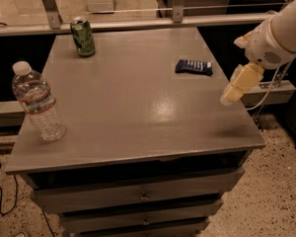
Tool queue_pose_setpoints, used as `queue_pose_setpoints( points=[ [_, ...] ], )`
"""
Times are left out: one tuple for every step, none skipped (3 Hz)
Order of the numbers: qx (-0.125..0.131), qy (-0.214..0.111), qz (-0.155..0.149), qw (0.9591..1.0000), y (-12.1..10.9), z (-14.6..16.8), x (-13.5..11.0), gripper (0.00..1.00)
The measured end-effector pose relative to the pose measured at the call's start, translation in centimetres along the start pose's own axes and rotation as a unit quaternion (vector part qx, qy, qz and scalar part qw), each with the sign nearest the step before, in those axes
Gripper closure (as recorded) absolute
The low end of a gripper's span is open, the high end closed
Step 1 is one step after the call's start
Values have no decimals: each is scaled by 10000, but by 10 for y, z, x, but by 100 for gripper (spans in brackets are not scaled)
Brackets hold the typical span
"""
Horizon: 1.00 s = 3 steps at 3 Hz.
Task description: Move rxbar blueberry near water bottle
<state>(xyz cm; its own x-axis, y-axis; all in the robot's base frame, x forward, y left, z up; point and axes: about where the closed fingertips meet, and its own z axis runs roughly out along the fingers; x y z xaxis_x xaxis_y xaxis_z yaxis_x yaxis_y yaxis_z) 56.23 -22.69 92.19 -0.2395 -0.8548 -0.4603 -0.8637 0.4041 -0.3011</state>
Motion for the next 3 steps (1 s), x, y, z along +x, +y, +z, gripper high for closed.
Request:
queue_pose_setpoints(
  points=[
    [26, -507, 390, 9980, -40, 44, -7, 0],
    [-9, -971, 829, 9918, -74, 80, -10, 0],
    [-45, -1319, 1181, 9842, -97, 111, -7, 0]
  ],
)
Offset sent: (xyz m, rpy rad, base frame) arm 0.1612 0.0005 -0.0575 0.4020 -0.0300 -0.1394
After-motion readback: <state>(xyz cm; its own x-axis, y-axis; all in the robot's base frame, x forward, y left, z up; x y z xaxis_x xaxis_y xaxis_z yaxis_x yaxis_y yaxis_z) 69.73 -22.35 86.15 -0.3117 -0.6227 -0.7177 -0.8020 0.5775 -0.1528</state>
